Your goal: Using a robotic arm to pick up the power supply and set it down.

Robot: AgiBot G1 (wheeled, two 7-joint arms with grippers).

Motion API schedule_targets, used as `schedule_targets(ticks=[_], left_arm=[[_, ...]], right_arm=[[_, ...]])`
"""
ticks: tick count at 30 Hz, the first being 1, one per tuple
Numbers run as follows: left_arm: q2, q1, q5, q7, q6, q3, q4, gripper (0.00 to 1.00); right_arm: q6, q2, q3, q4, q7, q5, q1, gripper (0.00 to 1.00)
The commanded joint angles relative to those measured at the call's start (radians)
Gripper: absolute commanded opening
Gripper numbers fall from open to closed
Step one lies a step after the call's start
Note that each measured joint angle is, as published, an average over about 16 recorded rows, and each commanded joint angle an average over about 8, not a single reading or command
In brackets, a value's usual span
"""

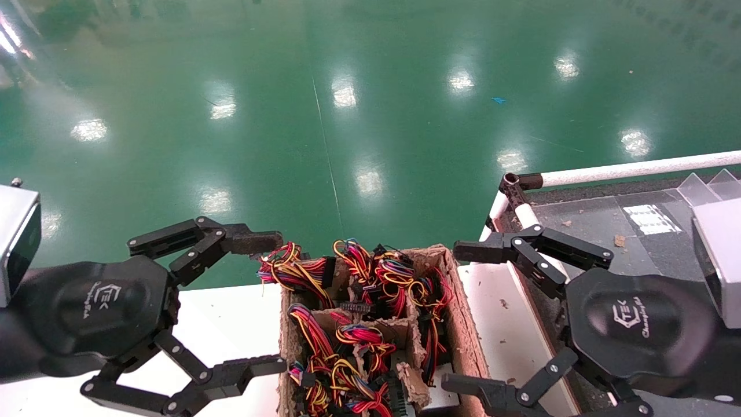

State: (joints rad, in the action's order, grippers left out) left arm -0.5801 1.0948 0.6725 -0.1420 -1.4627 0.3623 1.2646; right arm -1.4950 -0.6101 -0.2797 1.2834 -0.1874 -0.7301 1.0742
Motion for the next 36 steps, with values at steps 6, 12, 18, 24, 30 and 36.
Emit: schedule_targets(ticks=[6, 12, 18, 24, 30, 36], left_arm=[[0.000, 0.000, 0.000, 0.000, 0.000, 0.000, 0.000, 0.75], [0.000, 0.000, 0.000, 0.000, 0.000, 0.000, 0.000, 0.00], [0.000, 0.000, 0.000, 0.000, 0.000, 0.000, 0.000, 0.00], [0.000, 0.000, 0.000, 0.000, 0.000, 0.000, 0.000, 0.00], [0.000, 0.000, 0.000, 0.000, 0.000, 0.000, 0.000, 0.00], [0.000, 0.000, 0.000, 0.000, 0.000, 0.000, 0.000, 0.00]], right_arm=[[0.000, 0.000, 0.000, 0.000, 0.000, 0.000, 0.000, 1.00], [0.000, 0.000, 0.000, 0.000, 0.000, 0.000, 0.000, 1.00], [0.000, 0.000, 0.000, 0.000, 0.000, 0.000, 0.000, 1.00], [0.000, 0.000, 0.000, 0.000, 0.000, 0.000, 0.000, 1.00], [0.000, 0.000, 0.000, 0.000, 0.000, 0.000, 0.000, 1.00], [0.000, 0.000, 0.000, 0.000, 0.000, 0.000, 0.000, 1.00]])
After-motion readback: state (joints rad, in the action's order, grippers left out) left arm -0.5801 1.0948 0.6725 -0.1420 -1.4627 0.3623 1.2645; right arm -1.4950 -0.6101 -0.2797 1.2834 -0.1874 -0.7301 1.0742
